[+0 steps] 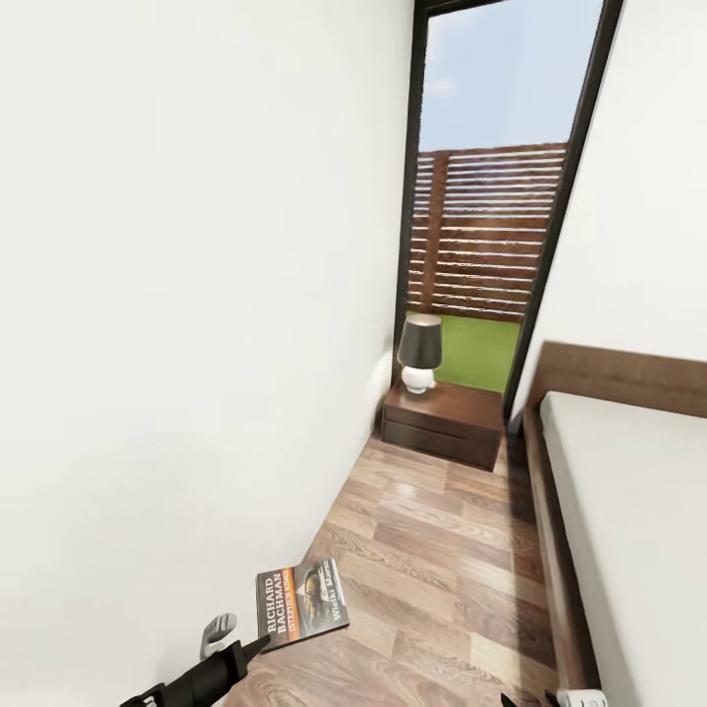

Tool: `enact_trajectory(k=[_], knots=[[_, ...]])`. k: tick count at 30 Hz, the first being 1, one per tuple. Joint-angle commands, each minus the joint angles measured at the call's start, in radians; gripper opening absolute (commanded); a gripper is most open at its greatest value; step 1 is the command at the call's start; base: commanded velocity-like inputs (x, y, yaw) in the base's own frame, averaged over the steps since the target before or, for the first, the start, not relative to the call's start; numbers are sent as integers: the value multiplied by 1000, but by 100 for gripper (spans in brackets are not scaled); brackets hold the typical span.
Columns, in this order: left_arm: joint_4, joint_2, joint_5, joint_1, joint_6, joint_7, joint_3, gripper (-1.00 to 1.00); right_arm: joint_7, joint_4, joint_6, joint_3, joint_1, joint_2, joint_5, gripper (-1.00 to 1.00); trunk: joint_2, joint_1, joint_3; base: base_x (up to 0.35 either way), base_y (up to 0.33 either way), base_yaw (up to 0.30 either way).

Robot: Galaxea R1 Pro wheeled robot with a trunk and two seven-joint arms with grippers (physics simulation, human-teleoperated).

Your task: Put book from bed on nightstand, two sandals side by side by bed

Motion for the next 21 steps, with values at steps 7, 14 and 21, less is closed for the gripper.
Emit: enact_trajectory(k=[7, 14, 21], knots=[[0, 0, 9, -1, 2, -3, -6, -100, 6, 4, -5, 8, -2, 0, -11, 100, -2, 1, -2, 295, 0, 0], [0, 1, 9, -1, 2, -3, -6, -100, 6, 4, -5, 8, -2, 0, -11, 100, -2, 1, -2, 110, 0, 0], [0, 0, 9, -1, 2, -3, -6, -100, 6, 4, -5, 8, -2, 0, -11, 100, -2, 1, -2, 256, 0, 0]])
